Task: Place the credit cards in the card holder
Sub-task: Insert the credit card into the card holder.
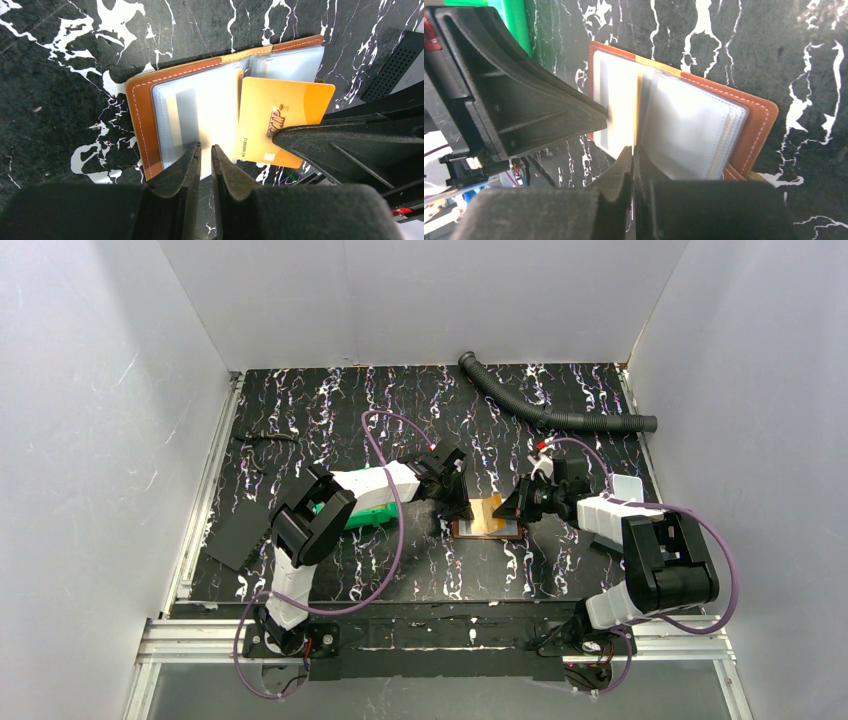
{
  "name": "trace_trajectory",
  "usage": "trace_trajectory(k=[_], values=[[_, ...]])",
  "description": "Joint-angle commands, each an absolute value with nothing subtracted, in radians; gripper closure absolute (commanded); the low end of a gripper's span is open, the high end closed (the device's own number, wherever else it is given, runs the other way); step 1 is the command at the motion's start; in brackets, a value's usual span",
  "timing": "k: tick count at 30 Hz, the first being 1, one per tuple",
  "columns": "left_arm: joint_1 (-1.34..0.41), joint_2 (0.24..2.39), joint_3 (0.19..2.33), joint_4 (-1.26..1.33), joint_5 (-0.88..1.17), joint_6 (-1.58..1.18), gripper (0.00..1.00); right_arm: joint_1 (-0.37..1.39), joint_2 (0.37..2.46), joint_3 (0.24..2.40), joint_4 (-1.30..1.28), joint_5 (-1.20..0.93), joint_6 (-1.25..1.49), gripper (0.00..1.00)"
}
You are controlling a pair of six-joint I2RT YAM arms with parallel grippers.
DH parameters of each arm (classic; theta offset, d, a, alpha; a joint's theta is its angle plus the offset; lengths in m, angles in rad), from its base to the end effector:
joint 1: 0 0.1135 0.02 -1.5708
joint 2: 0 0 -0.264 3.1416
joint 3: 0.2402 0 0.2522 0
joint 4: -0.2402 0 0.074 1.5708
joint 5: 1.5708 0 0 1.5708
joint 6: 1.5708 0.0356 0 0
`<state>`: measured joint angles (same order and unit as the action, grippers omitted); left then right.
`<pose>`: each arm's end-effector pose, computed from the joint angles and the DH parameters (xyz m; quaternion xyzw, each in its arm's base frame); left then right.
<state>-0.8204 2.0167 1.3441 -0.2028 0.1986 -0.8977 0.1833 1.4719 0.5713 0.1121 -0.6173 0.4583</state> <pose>0.2899 -0.3212 0.1624 -0.0024 0.9361 -0.3176 0.1509 0.2575 0.0687 0.1484 0.0060 0.8883 0.3810 0.2562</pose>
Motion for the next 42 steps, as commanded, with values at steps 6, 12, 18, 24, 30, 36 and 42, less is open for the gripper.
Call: trace_trajectory(k=[6, 12, 18, 24, 30, 36, 42], values=[[-0.825, 2.023, 1.339, -0.304, 0.158, -0.873, 0.87, 0.125, 1.465, 0.565, 0.102, -0.671, 0.458, 0.99], [-0.824, 2.022, 1.33, -0.305, 0.153, -0.871, 0.89, 0.094, 1.518, 0.506, 0.308, -0.775, 0.58, 0.99], [-0.824, 2.021, 1.328, -0.308, 0.15, -0.873, 0.9, 0.094, 1.552, 0.499, 0.395, -0.821, 0.61, 0.99], [-0.824, 2.02, 1.326, -0.31, 0.15, -0.873, 0.9, 0.094, 1.582, 0.5, 0.379, -0.835, 0.583, 0.99], [-0.824, 2.017, 1.324, -0.312, 0.147, -0.872, 0.9, 0.094, 1.573, 0.525, 0.279, -0.809, 0.509, 0.99], [-0.824, 2.017, 1.324, -0.313, 0.146, -0.868, 0.9, 0.094, 1.572, 0.542, 0.206, -0.791, 0.458, 0.99], [-0.824, 2.016, 1.324, -0.314, 0.146, -0.868, 0.91, 0.094, 1.591, 0.556, 0.189, -0.792, 0.433, 0.99]])
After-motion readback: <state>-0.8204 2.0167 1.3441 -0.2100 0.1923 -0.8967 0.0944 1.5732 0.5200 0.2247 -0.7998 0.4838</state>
